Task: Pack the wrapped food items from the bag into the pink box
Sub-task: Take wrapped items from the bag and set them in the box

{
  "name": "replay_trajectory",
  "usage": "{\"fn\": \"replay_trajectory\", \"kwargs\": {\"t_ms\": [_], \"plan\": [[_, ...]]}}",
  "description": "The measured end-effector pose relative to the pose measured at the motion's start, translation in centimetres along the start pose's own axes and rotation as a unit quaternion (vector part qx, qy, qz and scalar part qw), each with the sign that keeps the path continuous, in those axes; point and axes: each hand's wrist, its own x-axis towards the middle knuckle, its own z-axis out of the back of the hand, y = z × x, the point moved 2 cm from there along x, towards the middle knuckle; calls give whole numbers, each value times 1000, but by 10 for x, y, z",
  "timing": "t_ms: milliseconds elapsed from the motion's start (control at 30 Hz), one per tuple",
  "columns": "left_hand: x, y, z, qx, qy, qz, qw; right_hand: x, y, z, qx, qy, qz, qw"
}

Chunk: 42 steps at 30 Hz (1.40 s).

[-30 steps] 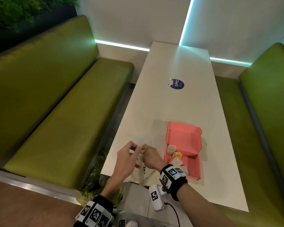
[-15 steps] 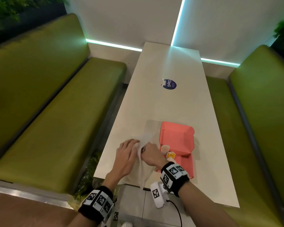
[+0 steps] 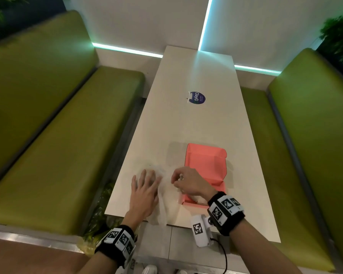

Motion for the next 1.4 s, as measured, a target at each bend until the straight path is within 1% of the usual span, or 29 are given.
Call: {"fn": "replay_trajectory", "kwargs": {"t_ms": [67, 133, 233, 300, 333, 400, 433, 467, 500, 533, 567, 600, 633, 667, 733, 767, 800, 867, 1000, 1100, 1200, 1267, 1400], "plan": [[0, 2, 4, 6, 3, 13, 1000, -3, -5, 18, 2, -12, 8, 1000], [1, 5, 8, 3, -7, 23, 1000, -8, -17, 32, 34, -16, 2, 999], [1, 5, 18, -38, -10, 36, 999, -19, -41, 49, 69, -29, -5, 997], [1, 5, 29, -65, -24, 56, 996, -23, -62, 56, 67, -57, -24, 996], [1, 3, 35, -72, -38, 68, 994, -23, -73, 56, 53, -78, -36, 995], [4, -5, 46, -97, -100, 79, 987, -22, -95, 53, 18, -110, -67, 992], [4, -14, 53, -117, -142, 72, 980, -22, -103, 48, -5, -117, -86, 989], [5, -25, 59, -133, -180, 50, 973, -22, -110, 42, -30, -118, -99, 988], [6, -40, 62, -144, -201, 13, 969, -21, -115, 36, -51, -116, -109, 986], [7, -56, 62, -151, -203, -37, 967, -19, -120, 29, -66, -116, -112, 985], [7, -72, 61, -149, -186, -86, 967, -18, -120, 23, -77, -111, -113, 984], [8, -85, 57, -140, -154, -120, 971, -17, -120, 16, -83, -110, -104, 985], [9, -94, 52, -128, -116, -135, 976, -16, -118, 11, -91, -107, -90, 986], [10, -101, 46, -115, -80, -140, 980, -14, -120, 5, -104, -102, -66, 987], [13, -107, 36, -89, -22, -122, 988, -12, -118, -1, -161, -84, -28, 983], [13, -108, 33, -77, 9, -111, 991, -12, -117, -2, -186, -71, -18, 980], [13, -108, 31, -71, 25, -106, 992, -12, -117, -4, -198, -64, -14, 978], [12, -107, 28, -72, 27, -101, 992, -12, -119, -3, -202, -45, -26, 978], [12, -105, 25, -75, 13, -92, 993, -13, -125, 9, -217, -32, -76, 973], [11, -105, 25, -83, 5, -87, 993, -16, -129, 22, -201, -31, -82, 976], [11, -104, 26, -74, 4, -91, 993, -19, -130, 37, -170, -60, -64, 982], [11, -103, 27, -77, -9, -97, 992, -24, -126, 47, -136, -74, -55, 986], [13, -112, 40, -146, -57, -102, 982, -37, -111, 67, -54, -123, -30, 990]]}}
